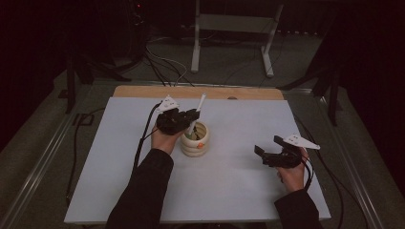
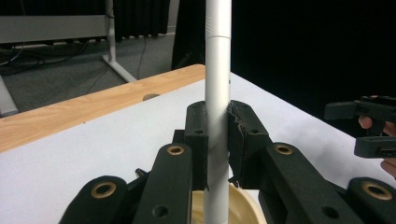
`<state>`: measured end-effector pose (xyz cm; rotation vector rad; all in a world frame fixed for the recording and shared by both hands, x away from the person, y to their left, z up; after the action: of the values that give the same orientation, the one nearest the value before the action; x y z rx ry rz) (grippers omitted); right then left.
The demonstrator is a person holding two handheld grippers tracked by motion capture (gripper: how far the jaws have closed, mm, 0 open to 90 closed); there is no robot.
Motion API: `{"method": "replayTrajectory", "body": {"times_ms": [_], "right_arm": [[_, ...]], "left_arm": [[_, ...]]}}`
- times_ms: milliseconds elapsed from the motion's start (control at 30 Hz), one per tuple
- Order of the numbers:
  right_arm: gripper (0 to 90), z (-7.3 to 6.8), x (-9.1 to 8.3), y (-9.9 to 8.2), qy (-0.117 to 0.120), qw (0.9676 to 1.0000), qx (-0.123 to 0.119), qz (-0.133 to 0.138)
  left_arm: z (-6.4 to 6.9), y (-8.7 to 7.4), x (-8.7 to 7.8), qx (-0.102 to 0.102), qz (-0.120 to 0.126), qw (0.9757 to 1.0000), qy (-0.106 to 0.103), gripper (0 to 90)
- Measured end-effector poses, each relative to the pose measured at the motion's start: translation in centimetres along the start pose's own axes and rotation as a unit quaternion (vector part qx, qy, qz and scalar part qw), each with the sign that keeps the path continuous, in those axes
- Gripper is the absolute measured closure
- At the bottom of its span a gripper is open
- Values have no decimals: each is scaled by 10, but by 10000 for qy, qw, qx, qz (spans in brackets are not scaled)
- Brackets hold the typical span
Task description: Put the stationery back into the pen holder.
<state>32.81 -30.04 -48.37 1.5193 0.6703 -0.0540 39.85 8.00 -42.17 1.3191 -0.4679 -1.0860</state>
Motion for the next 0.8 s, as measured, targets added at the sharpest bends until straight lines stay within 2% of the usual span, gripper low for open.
{"method": "replayTrajectory", "body": {"times_ms": [633,800], "right_arm": [[8,1,-1,-1,-27,10000,-2,1],[8,0,-1,-1,-24,10000,3,-4]], "left_arm": [[-3,-13,8,24,-135,9998,144,793],[-3,-17,9,94,-191,9996,198,792]]}}
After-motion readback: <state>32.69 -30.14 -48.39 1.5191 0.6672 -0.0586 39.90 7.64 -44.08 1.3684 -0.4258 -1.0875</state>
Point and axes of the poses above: each handheld gripper's, and its own axes: x roughly forward along the jaws, y roughly out of its top, z roughly to its right, the point moved 1 cm from there along x, roughly forward along the jaws, and after that the axes turned 9 degrees about -y, right-handed, at the moved point
